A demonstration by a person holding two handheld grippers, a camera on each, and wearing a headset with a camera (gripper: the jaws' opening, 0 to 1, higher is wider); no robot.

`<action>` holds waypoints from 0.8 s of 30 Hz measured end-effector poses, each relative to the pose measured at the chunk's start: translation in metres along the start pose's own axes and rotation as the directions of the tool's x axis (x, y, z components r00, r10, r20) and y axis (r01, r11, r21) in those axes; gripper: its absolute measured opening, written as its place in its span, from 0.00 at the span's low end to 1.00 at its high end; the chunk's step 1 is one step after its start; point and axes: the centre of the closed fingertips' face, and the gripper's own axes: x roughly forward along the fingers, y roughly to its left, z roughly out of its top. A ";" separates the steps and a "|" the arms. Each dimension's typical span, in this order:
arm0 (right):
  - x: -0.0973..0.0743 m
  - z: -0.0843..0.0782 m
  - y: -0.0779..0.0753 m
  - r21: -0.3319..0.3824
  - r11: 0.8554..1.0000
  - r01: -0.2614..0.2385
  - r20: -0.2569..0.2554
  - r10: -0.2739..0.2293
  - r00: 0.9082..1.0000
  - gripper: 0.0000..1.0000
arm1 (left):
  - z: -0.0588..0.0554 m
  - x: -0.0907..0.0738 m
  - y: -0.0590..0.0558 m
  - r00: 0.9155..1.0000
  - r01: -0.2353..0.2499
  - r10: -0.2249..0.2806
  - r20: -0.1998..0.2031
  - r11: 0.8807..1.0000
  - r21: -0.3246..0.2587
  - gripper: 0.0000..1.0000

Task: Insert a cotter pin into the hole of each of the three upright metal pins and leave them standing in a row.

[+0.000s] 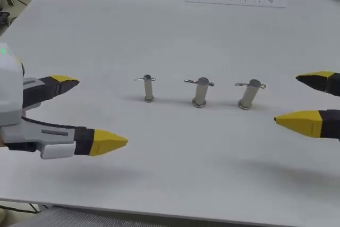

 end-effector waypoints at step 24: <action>-0.012 -0.031 0.046 0.178 0.983 0.049 -0.027 -0.045 0.999 1.00 | -0.010 -0.002 -0.011 0.998 0.049 -0.050 -0.035 0.999 -0.024 0.99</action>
